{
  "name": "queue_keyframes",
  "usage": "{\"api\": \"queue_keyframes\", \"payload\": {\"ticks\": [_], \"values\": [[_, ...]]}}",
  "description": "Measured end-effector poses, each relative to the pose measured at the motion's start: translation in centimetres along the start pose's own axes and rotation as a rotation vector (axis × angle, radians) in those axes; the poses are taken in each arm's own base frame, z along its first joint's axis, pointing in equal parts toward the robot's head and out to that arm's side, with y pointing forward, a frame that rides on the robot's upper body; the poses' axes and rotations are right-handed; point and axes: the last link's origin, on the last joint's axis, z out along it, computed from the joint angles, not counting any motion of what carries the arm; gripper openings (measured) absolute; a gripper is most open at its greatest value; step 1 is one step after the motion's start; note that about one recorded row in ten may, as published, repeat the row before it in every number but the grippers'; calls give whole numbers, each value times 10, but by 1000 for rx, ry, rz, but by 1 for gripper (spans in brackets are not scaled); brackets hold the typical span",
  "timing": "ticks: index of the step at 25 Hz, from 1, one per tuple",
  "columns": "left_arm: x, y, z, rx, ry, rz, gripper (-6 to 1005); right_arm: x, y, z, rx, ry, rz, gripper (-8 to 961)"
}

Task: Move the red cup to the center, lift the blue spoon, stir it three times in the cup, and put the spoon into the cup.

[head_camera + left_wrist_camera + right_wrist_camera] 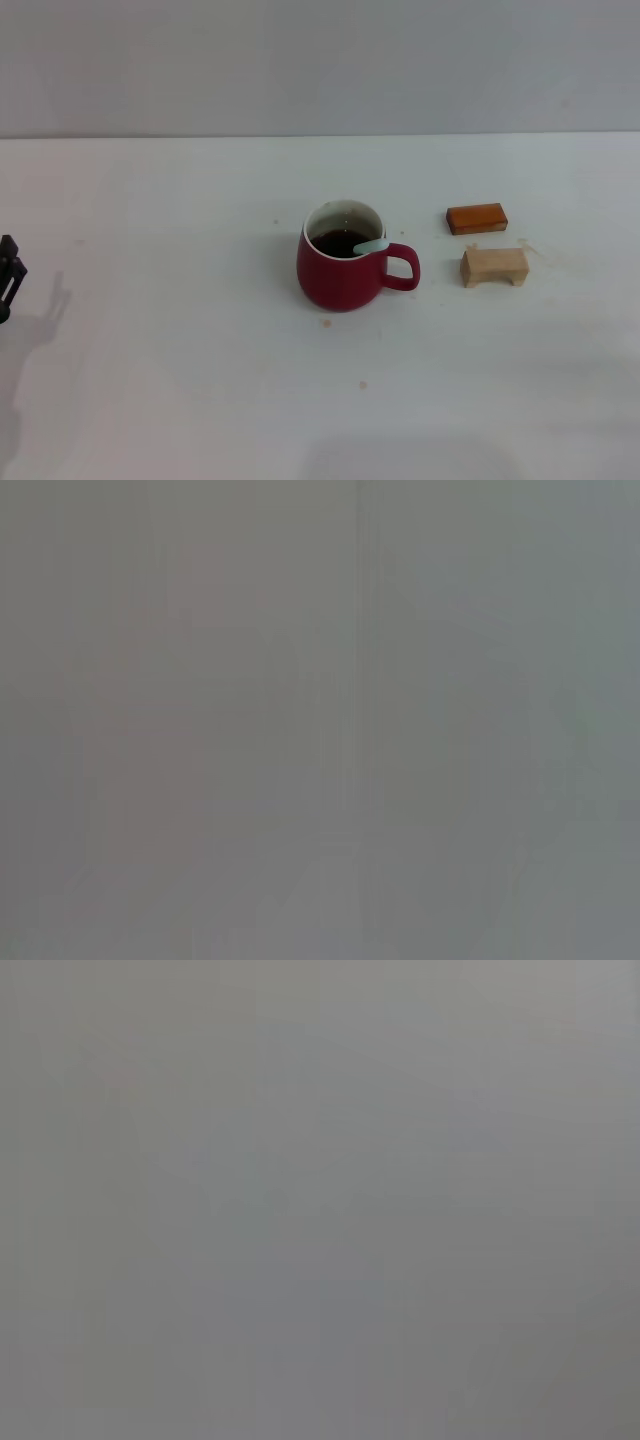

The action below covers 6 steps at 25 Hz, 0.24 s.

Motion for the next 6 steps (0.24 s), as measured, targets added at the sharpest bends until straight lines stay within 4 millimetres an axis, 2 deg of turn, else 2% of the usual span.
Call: {"api": "queue_keyframes", "payload": {"ticks": [1, 6], "values": [[0, -1, 0, 5, 2, -1, 859, 3, -5, -3, 6, 4, 21, 689], [1, -2, 0, 14, 5, -2, 859, 5, -7, -6, 0, -1, 32, 695]]}}
